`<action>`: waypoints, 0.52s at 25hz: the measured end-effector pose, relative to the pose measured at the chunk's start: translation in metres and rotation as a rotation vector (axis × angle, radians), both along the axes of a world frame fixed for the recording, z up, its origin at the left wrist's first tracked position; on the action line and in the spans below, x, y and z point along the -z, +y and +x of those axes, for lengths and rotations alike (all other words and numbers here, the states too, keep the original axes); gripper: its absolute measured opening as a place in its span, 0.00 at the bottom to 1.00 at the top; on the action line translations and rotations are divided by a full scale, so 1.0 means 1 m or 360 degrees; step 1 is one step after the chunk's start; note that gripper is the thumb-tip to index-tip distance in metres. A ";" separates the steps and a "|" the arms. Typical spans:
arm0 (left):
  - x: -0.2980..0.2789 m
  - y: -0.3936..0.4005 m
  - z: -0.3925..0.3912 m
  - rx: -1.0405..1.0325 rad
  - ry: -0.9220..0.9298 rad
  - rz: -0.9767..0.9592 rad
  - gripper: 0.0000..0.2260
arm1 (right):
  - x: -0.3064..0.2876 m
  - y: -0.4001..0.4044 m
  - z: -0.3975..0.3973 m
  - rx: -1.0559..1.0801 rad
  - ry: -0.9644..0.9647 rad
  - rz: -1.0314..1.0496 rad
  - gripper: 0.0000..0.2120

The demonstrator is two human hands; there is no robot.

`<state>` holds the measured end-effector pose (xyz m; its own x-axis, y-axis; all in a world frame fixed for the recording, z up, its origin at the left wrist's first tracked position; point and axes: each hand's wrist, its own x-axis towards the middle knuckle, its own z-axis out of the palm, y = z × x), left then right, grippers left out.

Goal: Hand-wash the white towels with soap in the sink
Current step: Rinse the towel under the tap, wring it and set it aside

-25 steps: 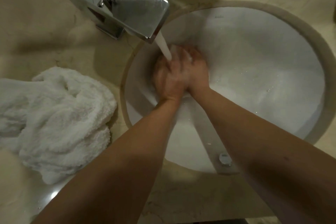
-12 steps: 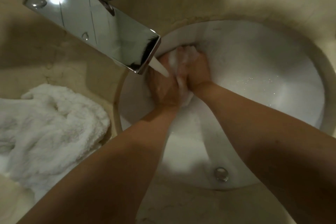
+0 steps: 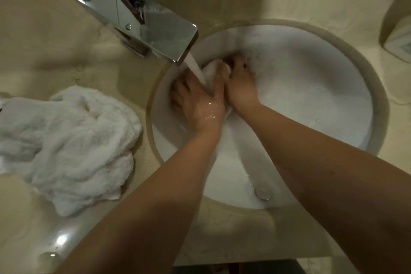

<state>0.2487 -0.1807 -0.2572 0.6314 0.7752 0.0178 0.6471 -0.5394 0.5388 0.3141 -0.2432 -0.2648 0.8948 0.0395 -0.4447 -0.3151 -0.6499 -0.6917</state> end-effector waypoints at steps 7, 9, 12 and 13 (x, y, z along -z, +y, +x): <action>-0.031 0.014 0.021 -0.0779 0.0309 -0.1445 0.45 | -0.020 0.006 -0.016 0.0121 -0.0030 0.0154 0.18; -0.032 0.017 0.014 -0.0785 0.0136 -0.1482 0.40 | -0.031 0.005 -0.020 0.0163 -0.0064 0.0217 0.11; -0.038 0.011 -0.004 -0.0477 -0.0085 -0.1267 0.30 | -0.046 0.010 -0.027 0.0203 -0.0166 0.0349 0.13; -0.040 0.012 -0.008 -0.0298 -0.0158 -0.1151 0.27 | -0.049 0.011 -0.029 0.0220 -0.0204 0.0377 0.15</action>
